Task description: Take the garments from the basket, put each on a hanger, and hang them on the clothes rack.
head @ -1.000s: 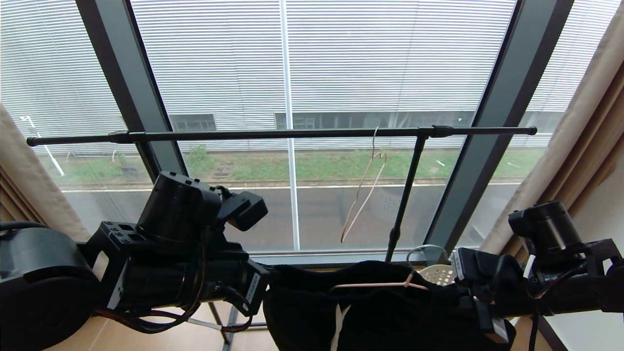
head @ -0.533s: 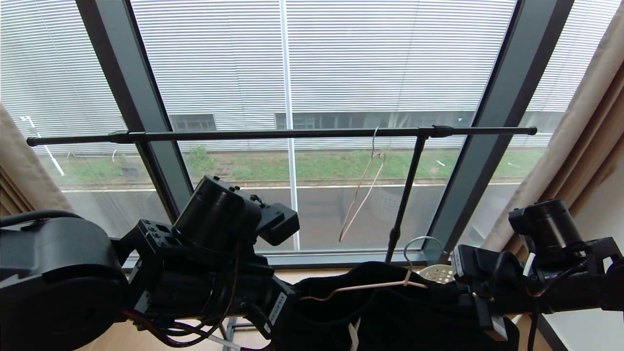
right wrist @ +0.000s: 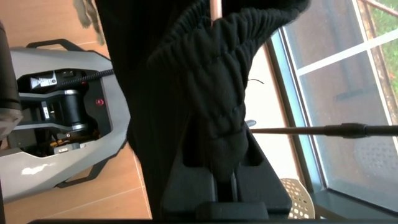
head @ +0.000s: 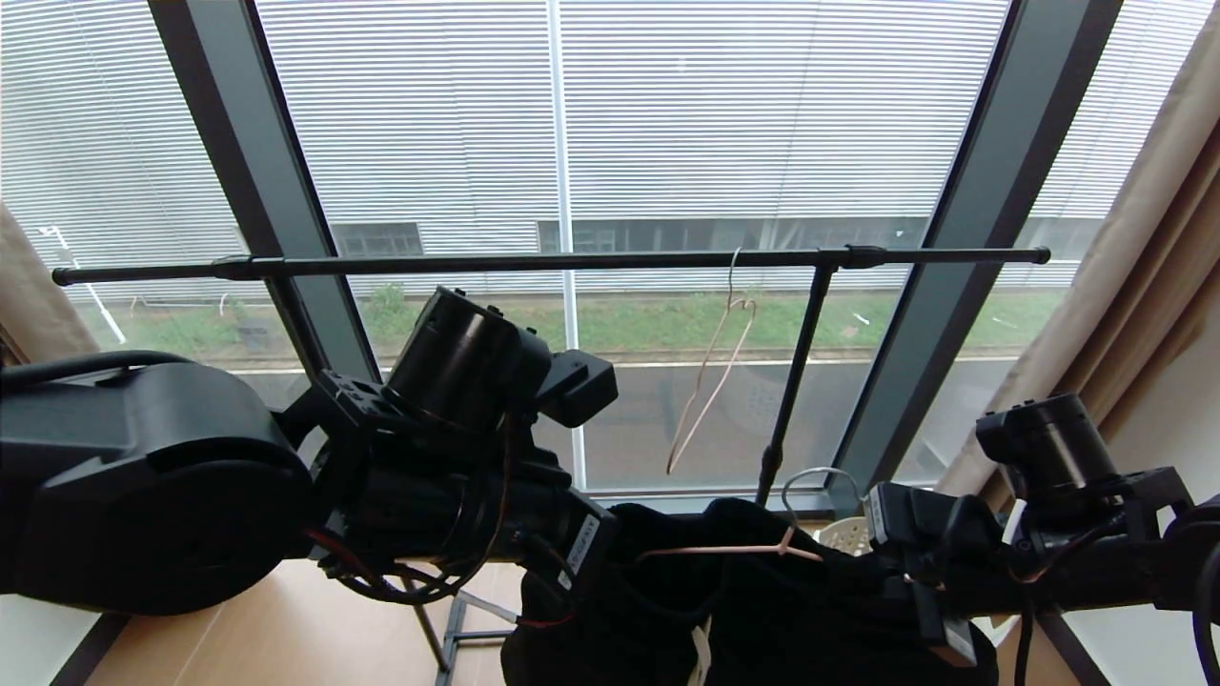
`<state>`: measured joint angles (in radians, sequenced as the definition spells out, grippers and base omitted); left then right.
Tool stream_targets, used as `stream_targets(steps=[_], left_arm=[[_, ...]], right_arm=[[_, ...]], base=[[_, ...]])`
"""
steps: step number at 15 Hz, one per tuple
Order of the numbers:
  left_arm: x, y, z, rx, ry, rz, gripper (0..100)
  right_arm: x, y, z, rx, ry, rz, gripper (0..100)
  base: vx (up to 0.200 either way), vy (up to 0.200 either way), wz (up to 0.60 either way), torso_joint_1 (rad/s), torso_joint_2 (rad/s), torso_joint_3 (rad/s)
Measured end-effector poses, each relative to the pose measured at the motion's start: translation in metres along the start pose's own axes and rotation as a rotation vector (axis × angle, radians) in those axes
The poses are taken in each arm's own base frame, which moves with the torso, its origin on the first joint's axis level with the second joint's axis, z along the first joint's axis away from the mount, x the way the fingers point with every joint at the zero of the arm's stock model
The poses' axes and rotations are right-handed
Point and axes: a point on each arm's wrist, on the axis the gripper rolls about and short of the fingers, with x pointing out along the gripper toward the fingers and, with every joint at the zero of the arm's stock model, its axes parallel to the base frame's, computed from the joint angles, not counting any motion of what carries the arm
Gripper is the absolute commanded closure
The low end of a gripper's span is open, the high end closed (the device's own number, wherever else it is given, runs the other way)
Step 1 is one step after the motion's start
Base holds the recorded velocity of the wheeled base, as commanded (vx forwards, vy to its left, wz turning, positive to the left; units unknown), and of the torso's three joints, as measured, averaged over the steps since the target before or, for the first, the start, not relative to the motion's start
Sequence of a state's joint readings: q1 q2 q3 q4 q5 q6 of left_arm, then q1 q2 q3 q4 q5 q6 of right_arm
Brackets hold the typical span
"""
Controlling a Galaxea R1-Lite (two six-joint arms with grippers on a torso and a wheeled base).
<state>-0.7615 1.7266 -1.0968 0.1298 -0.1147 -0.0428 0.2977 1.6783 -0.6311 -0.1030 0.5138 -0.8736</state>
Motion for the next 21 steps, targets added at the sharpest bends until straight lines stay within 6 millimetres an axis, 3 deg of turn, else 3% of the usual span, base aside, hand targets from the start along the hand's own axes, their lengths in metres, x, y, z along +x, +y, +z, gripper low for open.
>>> stream_targets(steps=[12,21], left_arm=[[-0.007,-0.001,0.035,-0.004,-0.034,0.006,100],[0.023,-0.002,0.058,-0.023,0.031,0.131,100]], right_arm=[[0.011,0.008,0.015,0.115,0.025,0.01,100],[0.001,0.015,0.032,0.137,-0.021,-0.015,100]], base=[[0.0,0.0,0.0,0.0,0.0,0.0],[0.0,0.0,0.0,0.0,0.0,0.0]])
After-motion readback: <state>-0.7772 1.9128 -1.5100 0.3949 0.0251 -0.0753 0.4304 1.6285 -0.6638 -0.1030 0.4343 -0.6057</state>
